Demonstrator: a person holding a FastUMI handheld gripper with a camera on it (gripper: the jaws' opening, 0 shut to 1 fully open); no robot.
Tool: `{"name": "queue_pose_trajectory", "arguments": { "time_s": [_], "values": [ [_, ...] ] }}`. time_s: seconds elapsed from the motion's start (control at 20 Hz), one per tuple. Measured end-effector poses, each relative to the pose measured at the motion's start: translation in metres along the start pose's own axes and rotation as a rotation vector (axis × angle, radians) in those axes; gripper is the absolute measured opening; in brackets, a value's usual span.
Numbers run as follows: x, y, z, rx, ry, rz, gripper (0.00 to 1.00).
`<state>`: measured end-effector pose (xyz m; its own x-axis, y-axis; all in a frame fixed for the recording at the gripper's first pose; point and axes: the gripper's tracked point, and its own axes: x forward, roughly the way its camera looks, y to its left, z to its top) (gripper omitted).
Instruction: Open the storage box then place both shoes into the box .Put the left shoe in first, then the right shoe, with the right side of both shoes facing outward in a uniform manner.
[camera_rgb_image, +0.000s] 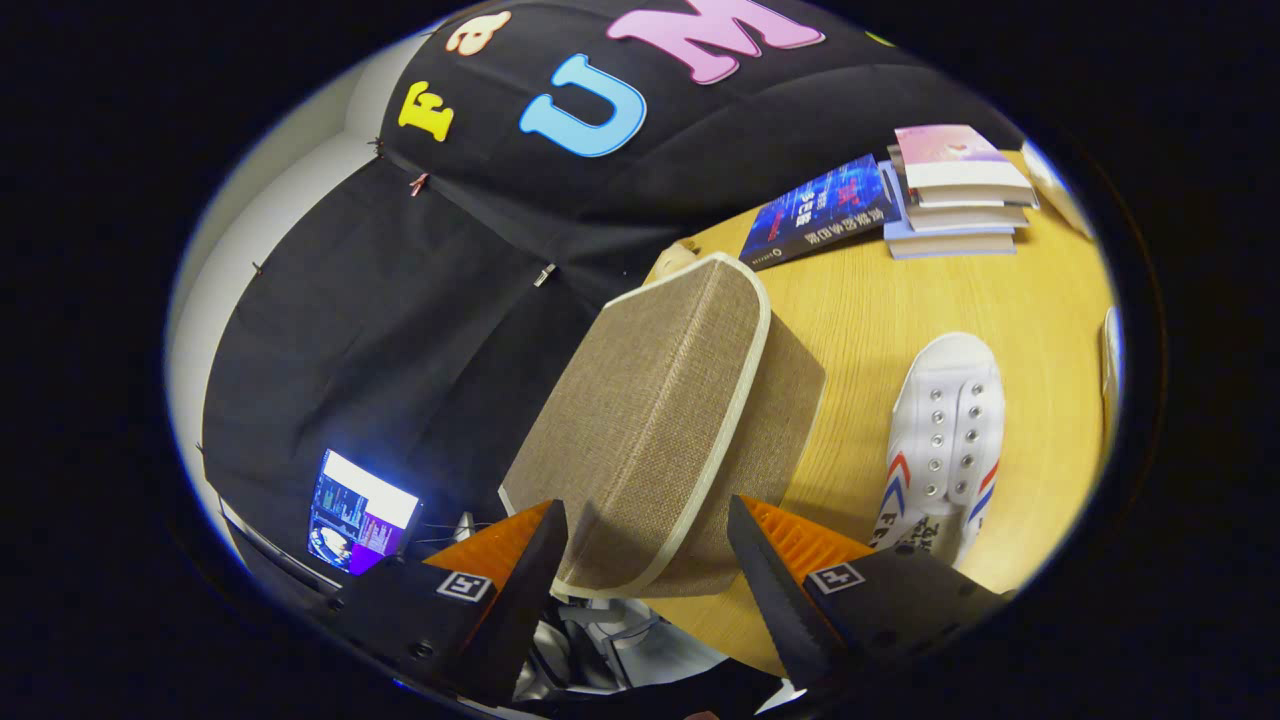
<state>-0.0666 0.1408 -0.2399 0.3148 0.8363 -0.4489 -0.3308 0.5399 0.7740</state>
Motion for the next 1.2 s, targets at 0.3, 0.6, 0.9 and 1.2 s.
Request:
{"name": "queue_pose_trajectory", "arguments": {
  "time_s": [0.3, 0.6, 0.9, 1.2],
  "values": [
    [0.022, 0.004, -0.009, 0.180, 0.074, 0.160, 0.97],
    [0.019, 0.017, -0.009, 0.301, 0.117, 0.272, 0.96],
    [-0.007, 0.040, 0.009, 0.393, 0.102, 0.360, 0.96],
    [-0.019, 0.053, 0.022, 0.473, 0.098, 0.389, 0.75]
  ]
}}
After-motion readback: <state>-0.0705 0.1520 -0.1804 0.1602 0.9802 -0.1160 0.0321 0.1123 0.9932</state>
